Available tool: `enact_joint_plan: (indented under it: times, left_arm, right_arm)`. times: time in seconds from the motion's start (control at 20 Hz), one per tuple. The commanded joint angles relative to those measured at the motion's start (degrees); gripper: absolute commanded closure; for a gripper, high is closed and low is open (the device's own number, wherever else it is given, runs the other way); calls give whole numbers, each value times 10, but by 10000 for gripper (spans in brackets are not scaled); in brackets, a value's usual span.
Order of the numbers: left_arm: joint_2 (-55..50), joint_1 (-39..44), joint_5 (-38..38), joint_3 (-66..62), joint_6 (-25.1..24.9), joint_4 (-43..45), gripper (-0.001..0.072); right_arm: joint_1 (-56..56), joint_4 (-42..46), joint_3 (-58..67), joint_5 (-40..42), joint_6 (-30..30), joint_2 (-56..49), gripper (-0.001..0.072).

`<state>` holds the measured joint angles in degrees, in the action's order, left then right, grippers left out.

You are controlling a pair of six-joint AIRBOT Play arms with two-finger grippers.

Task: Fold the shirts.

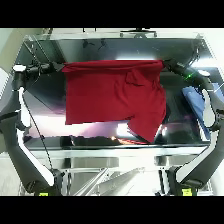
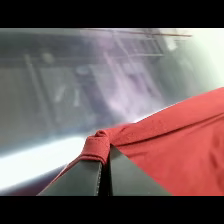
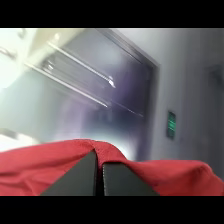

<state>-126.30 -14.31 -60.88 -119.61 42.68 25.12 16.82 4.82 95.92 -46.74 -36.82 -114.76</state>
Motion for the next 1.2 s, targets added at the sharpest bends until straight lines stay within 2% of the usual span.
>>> enact_joint_plan:
  times: [0.0,0.1,0.4,0.5,0.9,0.95,1.0,1.05,1.1,1.15]
  left_arm:
    - [1,9,42,40,-60,7,682]
    - [1,9,39,62,-80,8,681]
    - [1,4,-1,61,-82,30,682]
    - [0,7,1,61,-76,71,684]
    - [-3,35,31,62,-70,144,683]
    - [-3,35,31,62,-70,143,683]
    - [-3,35,32,62,-63,143,682]
    - [-2,33,30,62,-51,144,646]
    - [0,30,24,62,-45,144,411]
    - [4,25,14,62,-34,144,364]
  right_arm:
    - [0,81,1,1,-36,-7,695]
    - [1,116,0,-3,-55,-18,695]
    - [2,180,0,-15,-66,-34,695]
    - [2,184,0,-15,-65,-35,695]
    - [0,184,0,-24,-65,-54,693]
    - [1,184,0,-24,-65,-54,685]
    - [2,184,0,-24,-65,-54,644]
    - [3,184,0,-23,-65,-54,442]
    - [5,184,0,-27,-65,-54,379]
    - [7,184,0,-33,-66,-53,378]
